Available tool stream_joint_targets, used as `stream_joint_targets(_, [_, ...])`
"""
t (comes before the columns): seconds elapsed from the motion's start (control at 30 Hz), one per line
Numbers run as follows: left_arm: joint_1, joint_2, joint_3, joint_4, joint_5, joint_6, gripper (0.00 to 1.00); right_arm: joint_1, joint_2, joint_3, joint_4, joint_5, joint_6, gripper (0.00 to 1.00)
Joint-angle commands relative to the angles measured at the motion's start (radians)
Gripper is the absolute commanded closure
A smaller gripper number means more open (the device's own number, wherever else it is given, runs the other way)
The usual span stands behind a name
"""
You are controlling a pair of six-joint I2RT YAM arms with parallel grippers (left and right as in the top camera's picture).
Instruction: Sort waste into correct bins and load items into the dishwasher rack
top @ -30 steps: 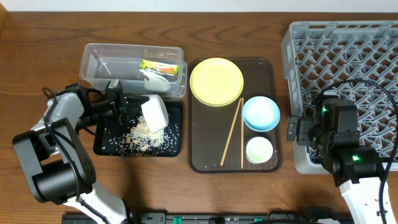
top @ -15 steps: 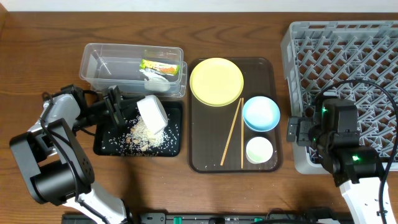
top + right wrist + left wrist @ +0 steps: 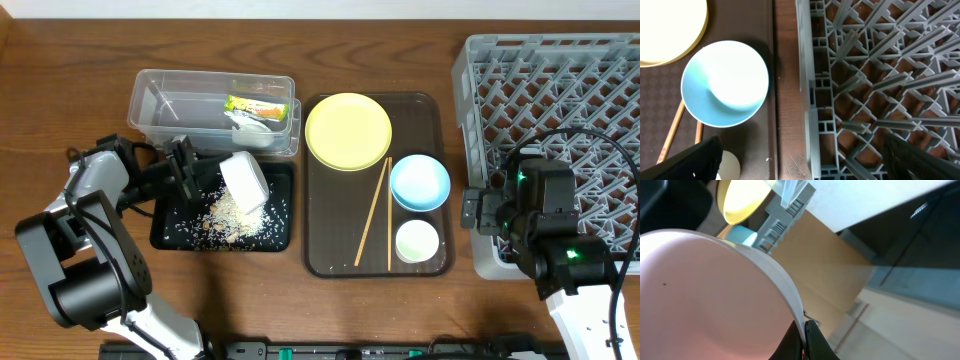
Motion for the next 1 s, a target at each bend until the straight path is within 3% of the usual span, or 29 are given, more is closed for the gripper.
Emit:
stream_joint_targets(0.0, [-0.022, -0.021, 0.003, -0.001, -0.099, 0.132, 0.94, 0.006, -0.002, 0.021, 0.003, -0.004, -0.007, 0.01])
stream_joint_targets(0.2, [-0.163, -0.163, 0.059, 0.01, -0.347, 0.182, 0.94, 0.006, -0.002, 0.021, 0.01, -0.004, -0.007, 0.01])
stream_joint_targets(0.37, [-0.367, -0.28, 0.146, 0.08, -0.623, 0.158, 0.94, 0.006, -0.002, 0.021, 0.012, -0.004, -0.007, 0.01])
stream_joint_targets(0.67, [-0.771, -0.278, 0.157, 0.426, -1.048, 0.155, 0.94, 0.006, -0.002, 0.021, 0.011, -0.004, -0.006, 0.01])
stream_joint_targets(0.8, [-0.885, -0.229, 0.157, 0.6, -1.284, 0.173, 0.94, 0.006, -0.002, 0.021, 0.011, -0.004, -0.006, 0.01])
stream_joint_targets(0.97, [-0.95, -0.119, 0.157, 0.779, -1.382, 0.182, 0.94, 0.006, -0.002, 0.021, 0.01, -0.004, -0.006, 0.01])
